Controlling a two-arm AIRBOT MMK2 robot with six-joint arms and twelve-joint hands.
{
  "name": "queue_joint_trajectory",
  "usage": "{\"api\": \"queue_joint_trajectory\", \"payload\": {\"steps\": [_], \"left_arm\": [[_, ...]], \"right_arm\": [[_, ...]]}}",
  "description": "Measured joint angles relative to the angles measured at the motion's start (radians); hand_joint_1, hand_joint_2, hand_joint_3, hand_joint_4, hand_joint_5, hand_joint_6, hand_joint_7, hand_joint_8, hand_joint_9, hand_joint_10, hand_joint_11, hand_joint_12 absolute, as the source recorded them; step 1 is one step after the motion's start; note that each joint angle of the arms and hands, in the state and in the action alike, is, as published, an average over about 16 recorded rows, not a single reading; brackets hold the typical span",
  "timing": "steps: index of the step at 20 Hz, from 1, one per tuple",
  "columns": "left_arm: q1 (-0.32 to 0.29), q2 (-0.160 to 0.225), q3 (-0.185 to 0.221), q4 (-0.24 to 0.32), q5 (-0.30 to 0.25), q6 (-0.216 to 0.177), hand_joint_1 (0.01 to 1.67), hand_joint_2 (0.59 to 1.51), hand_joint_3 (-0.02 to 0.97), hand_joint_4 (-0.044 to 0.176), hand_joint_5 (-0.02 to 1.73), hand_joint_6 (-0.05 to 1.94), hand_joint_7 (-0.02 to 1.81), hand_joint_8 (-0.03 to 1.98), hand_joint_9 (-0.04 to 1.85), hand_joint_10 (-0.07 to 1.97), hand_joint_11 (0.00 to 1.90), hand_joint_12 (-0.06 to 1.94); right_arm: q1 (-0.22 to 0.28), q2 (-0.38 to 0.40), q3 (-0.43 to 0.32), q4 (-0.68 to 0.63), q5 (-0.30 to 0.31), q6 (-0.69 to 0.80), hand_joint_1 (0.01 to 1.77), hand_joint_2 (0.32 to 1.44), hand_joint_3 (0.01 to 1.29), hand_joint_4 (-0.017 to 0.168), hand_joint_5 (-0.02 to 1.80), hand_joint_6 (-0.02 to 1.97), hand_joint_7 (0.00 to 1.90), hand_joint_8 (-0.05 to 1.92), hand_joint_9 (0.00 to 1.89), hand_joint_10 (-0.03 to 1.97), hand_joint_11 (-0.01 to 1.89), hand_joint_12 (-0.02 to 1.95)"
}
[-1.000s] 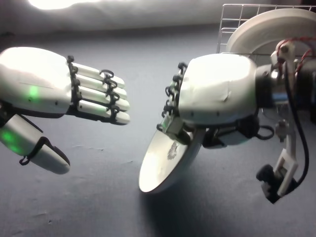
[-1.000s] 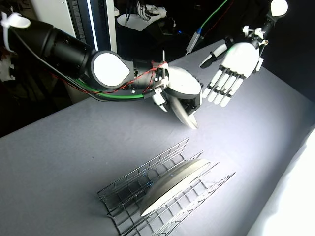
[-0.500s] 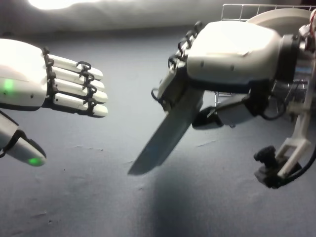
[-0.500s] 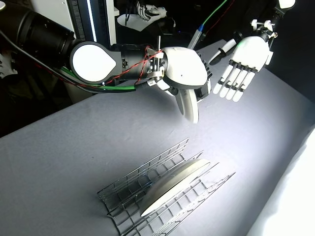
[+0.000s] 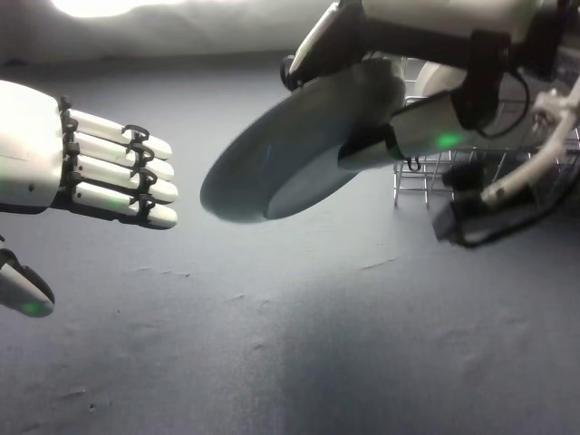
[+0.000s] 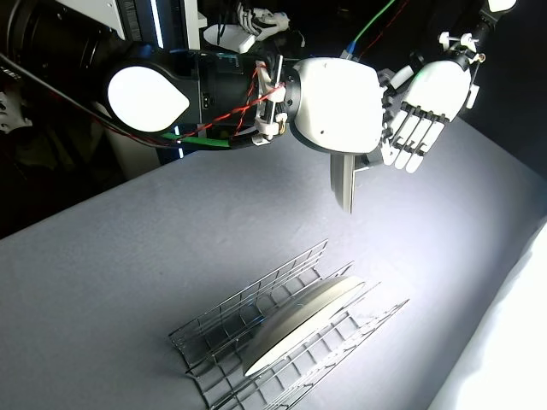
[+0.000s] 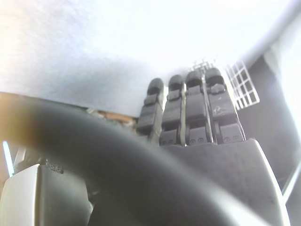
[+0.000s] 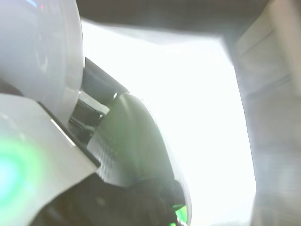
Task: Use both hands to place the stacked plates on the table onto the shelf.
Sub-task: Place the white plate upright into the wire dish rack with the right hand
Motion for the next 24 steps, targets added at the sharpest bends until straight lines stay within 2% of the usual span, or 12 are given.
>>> {"api": "queue_joint_trajectory", "payload": {"steps": [6, 13, 18, 24], "left_arm": [[-0.002, 0.010, -0.008, 0.003, -0.017, 0.005, 0.01, 1.144, 0.012, 0.007, 0.07, 0.01, 0.05, 0.00, 0.03, 0.01, 0.02, 0.01], [-0.009, 0.015, -0.019, 0.004, -0.024, 0.007, 0.01, 1.138, 0.012, 0.007, 0.06, 0.01, 0.04, 0.00, 0.03, 0.01, 0.02, 0.01], [-0.015, 0.017, -0.027, 0.006, -0.029, 0.008, 0.01, 1.134, 0.012, 0.007, 0.06, 0.01, 0.04, 0.00, 0.02, 0.01, 0.02, 0.01], [-0.021, 0.019, -0.037, 0.007, -0.040, 0.008, 0.01, 1.134, 0.012, 0.007, 0.07, 0.01, 0.05, 0.00, 0.03, 0.01, 0.03, 0.01]], "right_arm": [[0.076, -0.006, 0.016, 0.136, -0.160, 0.009, 1.38, 0.95, 0.01, -0.003, 0.98, 0.96, 1.10, 0.77, 1.00, 0.97, 0.84, 1.16], [0.157, -0.041, 0.077, 0.205, -0.319, 0.020, 1.39, 0.96, 0.01, -0.003, 0.97, 0.97, 1.08, 0.79, 1.00, 0.98, 0.83, 1.15], [0.200, -0.083, 0.141, 0.212, -0.390, 0.026, 1.40, 0.96, 0.01, -0.003, 0.97, 0.97, 1.08, 0.79, 1.01, 0.98, 0.83, 1.15], [0.225, -0.121, 0.194, 0.178, -0.441, 0.028, 1.40, 0.96, 0.01, -0.004, 0.97, 0.98, 1.07, 0.79, 1.00, 0.99, 0.83, 1.16]]}}
